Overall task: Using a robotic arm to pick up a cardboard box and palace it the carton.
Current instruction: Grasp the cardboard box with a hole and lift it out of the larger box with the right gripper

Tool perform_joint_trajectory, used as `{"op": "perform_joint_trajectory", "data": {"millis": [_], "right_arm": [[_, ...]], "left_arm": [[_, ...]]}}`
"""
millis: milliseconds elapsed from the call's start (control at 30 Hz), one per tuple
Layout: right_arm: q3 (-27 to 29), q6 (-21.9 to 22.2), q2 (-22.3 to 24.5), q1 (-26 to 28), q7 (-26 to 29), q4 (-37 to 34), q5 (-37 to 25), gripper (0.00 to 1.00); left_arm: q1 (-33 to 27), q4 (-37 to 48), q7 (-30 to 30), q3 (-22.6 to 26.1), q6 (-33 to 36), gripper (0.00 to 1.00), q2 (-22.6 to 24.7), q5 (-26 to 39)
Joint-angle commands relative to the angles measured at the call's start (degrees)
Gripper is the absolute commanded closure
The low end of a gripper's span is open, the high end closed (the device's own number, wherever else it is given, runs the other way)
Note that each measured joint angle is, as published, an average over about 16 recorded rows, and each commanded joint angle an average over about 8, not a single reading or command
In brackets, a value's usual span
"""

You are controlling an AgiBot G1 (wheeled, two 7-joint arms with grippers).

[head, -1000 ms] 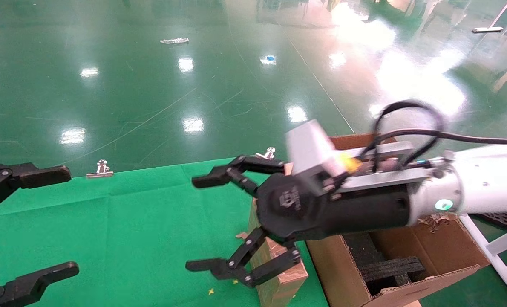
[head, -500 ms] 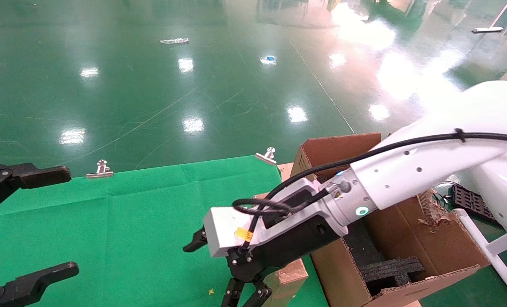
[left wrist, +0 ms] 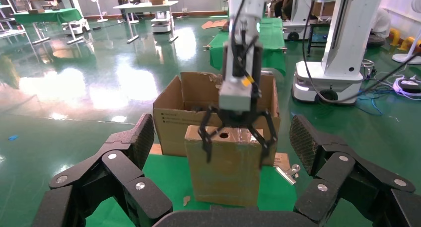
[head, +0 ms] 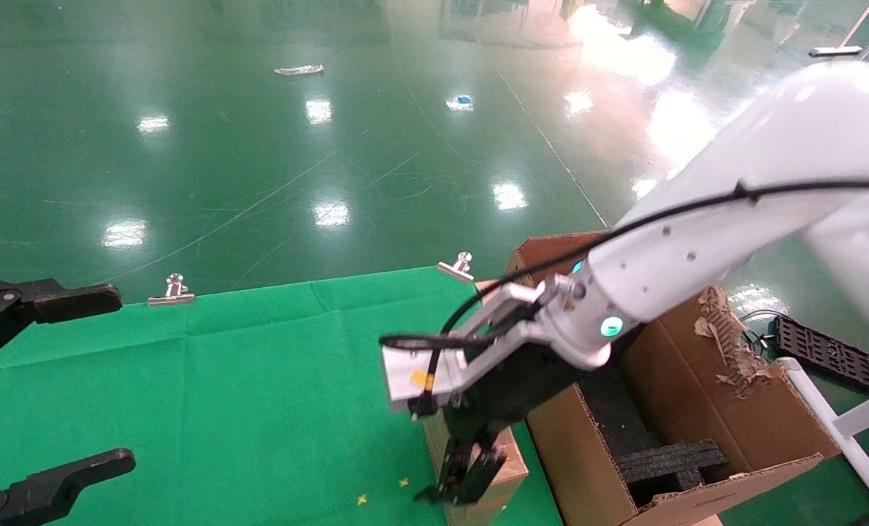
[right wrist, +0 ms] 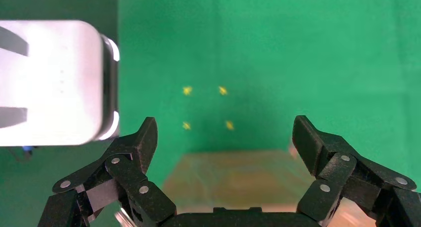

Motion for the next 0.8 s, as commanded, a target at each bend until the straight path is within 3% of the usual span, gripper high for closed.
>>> {"op": "perform_joint_trajectory", "data": {"millis": [33,400,800], "right_arm": [[-1.8,-0.2,0.1,2.6,1.1,0.0,-0.3,0.0],[-17.5,-0.3,-0.9,17.2,3.8,0.1,0.5,0.0],[-32.3,0.8,-6.4,23.1,10.3,0.0,0.3,0.0]], "left_arm": [[0.0,0.0,0.0,0.0,0.0,0.0,0.0,0.0],[0.0,0.0,0.0,0.1,0.0,0.0,0.0,0.0],[0.0,0.0,0.1,0.1,0.0,0.0,0.0,-0.1]]}}
